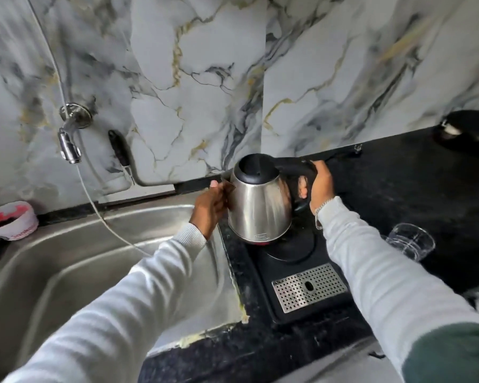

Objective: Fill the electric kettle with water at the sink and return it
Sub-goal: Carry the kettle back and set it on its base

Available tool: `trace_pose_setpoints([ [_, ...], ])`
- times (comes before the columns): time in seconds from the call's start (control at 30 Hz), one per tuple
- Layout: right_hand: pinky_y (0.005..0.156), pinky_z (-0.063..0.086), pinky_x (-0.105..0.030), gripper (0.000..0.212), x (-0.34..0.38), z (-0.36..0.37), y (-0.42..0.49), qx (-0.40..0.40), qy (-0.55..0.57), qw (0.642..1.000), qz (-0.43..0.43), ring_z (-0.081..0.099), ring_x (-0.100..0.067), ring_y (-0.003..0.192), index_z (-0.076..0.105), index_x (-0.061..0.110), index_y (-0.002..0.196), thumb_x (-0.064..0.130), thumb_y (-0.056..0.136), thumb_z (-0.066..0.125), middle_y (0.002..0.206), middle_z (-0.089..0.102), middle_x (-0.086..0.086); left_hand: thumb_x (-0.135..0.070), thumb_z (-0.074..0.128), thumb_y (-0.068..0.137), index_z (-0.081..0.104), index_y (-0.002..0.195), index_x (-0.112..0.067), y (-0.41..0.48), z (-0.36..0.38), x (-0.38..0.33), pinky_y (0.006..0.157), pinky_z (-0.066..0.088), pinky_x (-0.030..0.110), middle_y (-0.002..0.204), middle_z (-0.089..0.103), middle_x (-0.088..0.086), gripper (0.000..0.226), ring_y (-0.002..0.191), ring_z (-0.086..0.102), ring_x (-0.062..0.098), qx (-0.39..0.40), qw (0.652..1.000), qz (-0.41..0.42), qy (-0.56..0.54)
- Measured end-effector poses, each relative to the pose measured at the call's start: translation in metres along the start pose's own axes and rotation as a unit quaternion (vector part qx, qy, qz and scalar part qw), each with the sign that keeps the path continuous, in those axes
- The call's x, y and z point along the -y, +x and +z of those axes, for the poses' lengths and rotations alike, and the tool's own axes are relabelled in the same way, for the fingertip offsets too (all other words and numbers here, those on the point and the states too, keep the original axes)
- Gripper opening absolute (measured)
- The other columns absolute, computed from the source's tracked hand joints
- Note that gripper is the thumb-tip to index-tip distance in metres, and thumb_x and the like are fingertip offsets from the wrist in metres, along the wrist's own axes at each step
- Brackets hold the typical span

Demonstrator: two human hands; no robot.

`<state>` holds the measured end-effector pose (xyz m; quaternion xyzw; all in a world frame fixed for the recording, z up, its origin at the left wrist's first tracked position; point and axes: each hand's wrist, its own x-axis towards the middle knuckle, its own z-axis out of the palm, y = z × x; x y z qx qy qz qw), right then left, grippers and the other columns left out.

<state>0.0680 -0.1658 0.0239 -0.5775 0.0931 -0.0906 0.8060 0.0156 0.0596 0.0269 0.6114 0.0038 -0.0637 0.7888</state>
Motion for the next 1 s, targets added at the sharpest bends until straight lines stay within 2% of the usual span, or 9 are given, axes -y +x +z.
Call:
trace_pose_setpoints([
  [0.07, 0.039, 0.011, -0.03, 0.049, -0.002, -0.023, 0.005, -0.013, -0.004, 1.0, -0.001, 0.025, -0.016, 0.03, 0.047, 0.018, 0.042, 0.034, 0.087, 0.036, 0.032, 0.036, 0.0, -0.036, 0.023, 0.099, 0.057, 0.09, -0.022, 0.004, 0.018, 0.009, 0.072, 0.041, 0.017, 0.081, 0.07, -0.015, 0.037, 0.083, 0.054, 0.001, 0.009, 1.0, -0.009, 0.006],
  [0.17, 0.041, 0.011, -0.032, 0.047, -0.008, -0.053, 0.007, -0.031, -0.006, 0.999, 0.012, 0.026, -0.016, 0.031, 0.045, 0.017, 0.045, 0.033, 0.088, 0.034, 0.034, 0.037, 0.0, -0.037, 0.024, 0.098, 0.057, 0.092, -0.023, 0.008, 0.039, 0.025, 0.071, 0.044, 0.015, 0.092, 0.063, -0.01, 0.037, 0.084, 0.054, 0.001, 0.023, 0.999, -0.024, 0.013],
  [0.3, 0.043, 0.013, -0.034, 0.049, -0.021, -0.078, 0.006, -0.039, -0.002, 0.999, 0.03, 0.025, -0.017, 0.032, 0.04, 0.017, 0.043, 0.035, 0.087, 0.033, 0.035, 0.035, -0.001, -0.043, 0.02, 0.097, 0.046, 0.128, -0.02, 0.013, 0.043, 0.048, 0.088, 0.044, 0.019, 0.108, 0.061, -0.009, 0.047, 0.103, 0.055, 0.002, 0.045, 0.998, -0.033, 0.015],
  [0.37, 0.044, 0.013, -0.035, 0.046, -0.023, -0.081, 0.005, -0.043, 0.004, 0.999, 0.027, 0.025, -0.018, 0.033, 0.039, 0.016, 0.045, 0.035, 0.087, 0.034, 0.036, 0.035, -0.001, -0.043, 0.019, 0.097, 0.041, 0.136, -0.016, 0.013, 0.041, 0.052, 0.096, 0.039, 0.022, 0.112, 0.06, -0.009, 0.053, 0.109, 0.052, 0.003, 0.054, 0.998, -0.029, 0.021],
  [0.5, 0.045, 0.015, -0.037, 0.043, -0.025, -0.079, 0.006, -0.042, -0.007, 0.999, 0.017, 0.026, -0.019, 0.036, 0.037, 0.015, 0.049, 0.037, 0.085, 0.033, 0.037, 0.035, -0.002, -0.033, 0.019, 0.099, 0.041, 0.13, -0.022, 0.011, 0.048, 0.05, 0.086, 0.044, 0.014, 0.107, 0.058, -0.012, 0.039, 0.101, 0.052, -0.004, 0.044, 0.999, 0.001, 0.029],
  [0.6, 0.047, 0.016, -0.038, 0.044, -0.027, -0.082, 0.007, -0.046, -0.004, 0.999, 0.013, 0.026, -0.019, 0.037, 0.037, 0.015, 0.047, 0.038, 0.084, 0.034, 0.037, 0.036, -0.002, -0.026, 0.019, 0.1, 0.046, 0.125, -0.016, 0.008, 0.054, 0.049, 0.101, 0.04, 0.022, 0.107, 0.057, -0.006, 0.038, 0.101, 0.052, 0.002, 0.037, 0.999, 0.014, 0.023],
  [0.77, 0.043, 0.02, -0.031, 0.041, -0.029, -0.088, 0.002, -0.067, 0.015, 0.997, 0.027, 0.03, -0.015, 0.036, 0.046, 0.024, 0.041, 0.04, 0.078, 0.039, 0.038, 0.039, 0.002, -0.038, 0.028, 0.096, 0.062, 0.104, -0.038, -0.005, 0.052, 0.058, 0.09, 0.047, 0.012, 0.113, 0.063, -0.015, 0.035, 0.102, 0.059, -0.012, 0.067, 0.996, 0.018, 0.053],
  [0.93, 0.045, 0.034, -0.028, 0.047, -0.017, -0.078, -0.004, -0.064, -0.03, 0.998, 0.0, 0.042, -0.018, 0.039, 0.05, 0.016, 0.041, 0.028, 0.085, 0.038, 0.039, 0.046, -0.003, -0.042, 0.032, 0.095, 0.062, 0.105, -0.041, -0.001, 0.045, 0.054, 0.09, 0.043, 0.016, 0.112, 0.064, -0.018, 0.032, 0.1, 0.06, -0.011, 0.046, 0.997, 0.0, 0.065],
  [1.0, 0.044, 0.041, -0.019, 0.05, -0.005, -0.085, -0.007, -0.089, -0.074, 0.993, -0.03, 0.053, -0.01, 0.039, 0.058, 0.016, 0.037, 0.017, 0.085, 0.042, 0.038, 0.056, 0.004, -0.042, 0.032, 0.095, 0.06, 0.118, -0.03, 0.0, 0.044, 0.05, 0.093, 0.043, 0.02, 0.115, 0.065, -0.01, 0.038, 0.103, 0.06, -0.007, 0.036, 0.998, 0.001, 0.041],
])
